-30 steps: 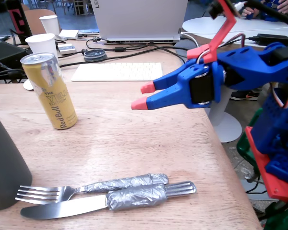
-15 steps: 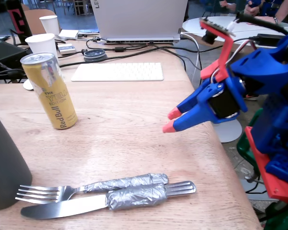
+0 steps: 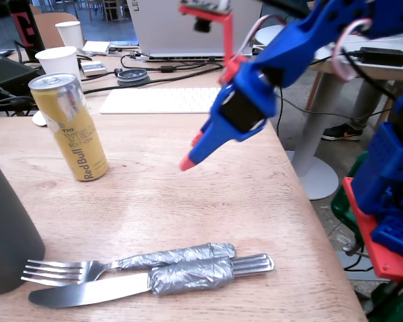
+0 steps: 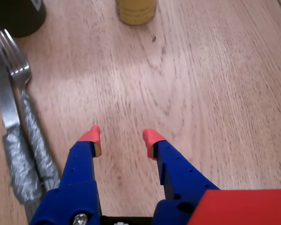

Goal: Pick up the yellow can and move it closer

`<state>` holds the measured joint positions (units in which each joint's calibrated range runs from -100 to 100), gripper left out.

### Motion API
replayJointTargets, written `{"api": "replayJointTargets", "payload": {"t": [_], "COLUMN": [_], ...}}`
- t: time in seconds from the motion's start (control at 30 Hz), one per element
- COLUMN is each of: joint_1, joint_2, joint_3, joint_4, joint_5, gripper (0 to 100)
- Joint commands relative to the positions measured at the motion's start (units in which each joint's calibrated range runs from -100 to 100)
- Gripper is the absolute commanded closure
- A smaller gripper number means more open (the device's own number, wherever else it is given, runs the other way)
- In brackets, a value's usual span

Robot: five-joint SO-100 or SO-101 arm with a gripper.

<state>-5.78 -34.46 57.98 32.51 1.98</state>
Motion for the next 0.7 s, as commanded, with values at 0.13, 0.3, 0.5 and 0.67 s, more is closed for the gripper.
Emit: {"api": "replayJointTargets", "payload": {"t": [0.13, 0.3, 0.5, 0.67], "joint_1": [0.0, 0.2, -0.1, -0.1], "joint_2": [20.7, 35.7, 41.8, 41.1], "joint_3": [-3.9, -11.6, -20.7, -20.9], "joint_4": [-41.9, -57.5, -57.5, -57.3], "joint_5": [0.2, 0.2, -0.1, 0.2], "gripper": [80, 80, 80, 71]}}
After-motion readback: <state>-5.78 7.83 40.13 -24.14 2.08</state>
